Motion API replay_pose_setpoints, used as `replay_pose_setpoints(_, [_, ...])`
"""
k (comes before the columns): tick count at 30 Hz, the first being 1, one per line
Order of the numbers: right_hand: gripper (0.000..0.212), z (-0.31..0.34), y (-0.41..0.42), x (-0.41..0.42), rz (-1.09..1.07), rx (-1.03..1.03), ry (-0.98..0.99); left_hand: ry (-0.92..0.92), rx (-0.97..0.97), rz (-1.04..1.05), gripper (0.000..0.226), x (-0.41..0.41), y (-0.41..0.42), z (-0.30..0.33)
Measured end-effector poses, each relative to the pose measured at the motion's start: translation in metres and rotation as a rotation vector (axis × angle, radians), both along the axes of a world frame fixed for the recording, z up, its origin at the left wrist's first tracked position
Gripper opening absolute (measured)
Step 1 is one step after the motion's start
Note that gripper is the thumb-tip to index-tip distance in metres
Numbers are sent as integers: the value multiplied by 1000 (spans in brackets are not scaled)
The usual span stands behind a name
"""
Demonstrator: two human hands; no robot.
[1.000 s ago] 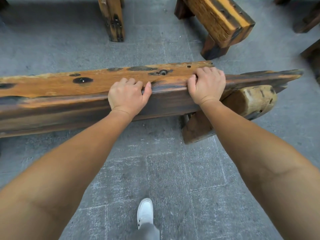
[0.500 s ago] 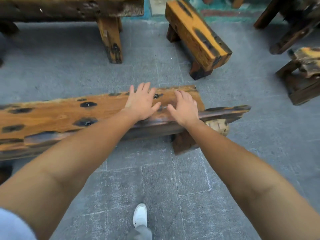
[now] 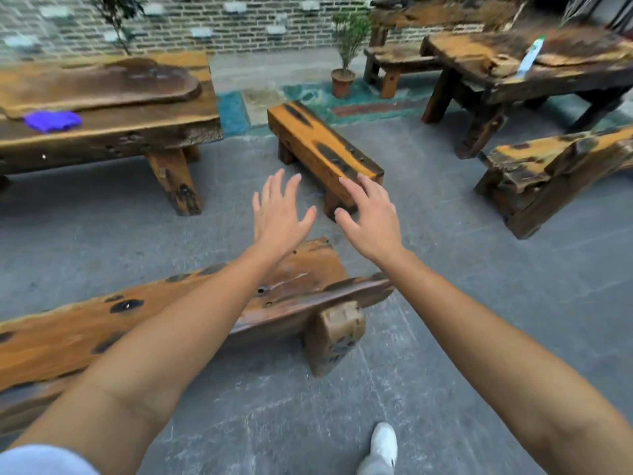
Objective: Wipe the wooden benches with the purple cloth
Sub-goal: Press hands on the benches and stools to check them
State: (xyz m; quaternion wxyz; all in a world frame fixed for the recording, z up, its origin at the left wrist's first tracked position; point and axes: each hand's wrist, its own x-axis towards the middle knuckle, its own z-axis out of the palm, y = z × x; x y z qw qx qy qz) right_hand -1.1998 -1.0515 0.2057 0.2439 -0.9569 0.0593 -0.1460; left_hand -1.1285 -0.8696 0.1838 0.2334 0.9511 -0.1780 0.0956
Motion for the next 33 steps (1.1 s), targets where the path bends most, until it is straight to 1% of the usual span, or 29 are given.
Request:
replay_pose_setpoints(1, [60, 7, -27, 4, -17, -6, -11, 0, 14, -14, 68, 4, -28, 2])
replay_pose_setpoints(2, [60, 6, -28, 8, -33, -15, -14, 13, 20, -6, 69, 6, -28, 0])
replay_pose_setpoints(4, [60, 14, -100, 16, -52, 0, -32, -10, 34, -13, 70, 15, -99, 5])
replay_pose_setpoints(5, [60, 13, -102, 18, -65, -19, -32, 4, 36, -12, 70, 16, -99, 4])
replay_pose_setpoints(7, [60, 22, -180, 28, -61, -26, -10, -23, 50, 1, 70, 24, -174, 12])
replay_pose_setpoints(8, [60, 20, -180, 31, -60, -60, -10, -32, 44, 13, 70, 24, -171, 11])
replay_pose_setpoints(10, [61, 33, -252, 46, -77, -34, 9, -69, 47, 24, 70, 38, -241, 23])
replay_pose_setpoints(11, [61, 34, -250, 51, -89, -43, 10, -78, 48, 34, 70, 41, -239, 25])
replay_pose_setpoints(13, [63, 43, -310, 70, -97, -35, 20, -82, 45, 26, 70, 60, -303, 35])
replay_pose_setpoints(14, [64, 40, -309, 73, -98, -48, 36, -77, 47, 32, 69, 62, -304, 37])
replay_pose_setpoints(16, [64, 42, -369, 106, -57, -18, 101, -46, -8, 21, 67, 93, -368, 40])
replay_pose_setpoints(17, [63, 40, -370, 109, -39, -22, 155, -35, -29, 9, 66, 94, -370, 42])
replay_pose_setpoints(18, [60, 36, -399, 131, -9, -22, 220, -48, -25, 14, 64, 112, -401, 38])
replay_pose_setpoints(19, [57, 30, -425, 149, 27, -73, 283, -57, 10, 14, 62, 130, -428, 31])
replay_pose_setpoints(20, [53, 26, -426, 150, 57, -146, 320, -63, 78, 20, 60, 131, -429, 30])
replay_pose_setpoints(21, [49, 16, -455, 175, 72, -191, 336, -53, 123, 46, 60, 157, -456, 22])
replay_pose_setpoints(22, [47, 9, -479, 197, 77, -227, 337, -29, 157, 68, 60, 182, -481, 14])
replay_pose_setpoints(23, [46, 8, -481, 201, 80, -264, 329, -25, 200, 74, 62, 187, -480, 15])
replay_pose_setpoints(25, [50, 4, -528, 239, 67, -272, 288, -1, 207, 63, 65, 229, -521, 9])
replay_pose_setpoints(26, [52, 4, -530, 241, 71, -288, 280, 1, 224, 59, 67, 231, -520, 9])
replay_pose_setpoints(28, [55, 6, -594, 290, 73, -280, 298, 48, 220, 62, 70, 275, -577, 9])
replay_pose_setpoints(29, [55, 3, -600, 291, 66, -291, 292, 32, 245, 46, 71, 274, -578, 8])
replay_pose_setpoints(31, [55, 10, -651, 351, 65, -268, 272, 21, 254, 72, 73, 329, -621, 18])
replay_pose_setpoints(32, [55, 11, -653, 357, 60, -276, 258, 5, 240, 73, 73, 335, -622, 21])
replay_pose_setpoints(33, [55, 8, -674, 392, 93, -264, 242, -6, 245, 108, 74, 366, -638, 21])
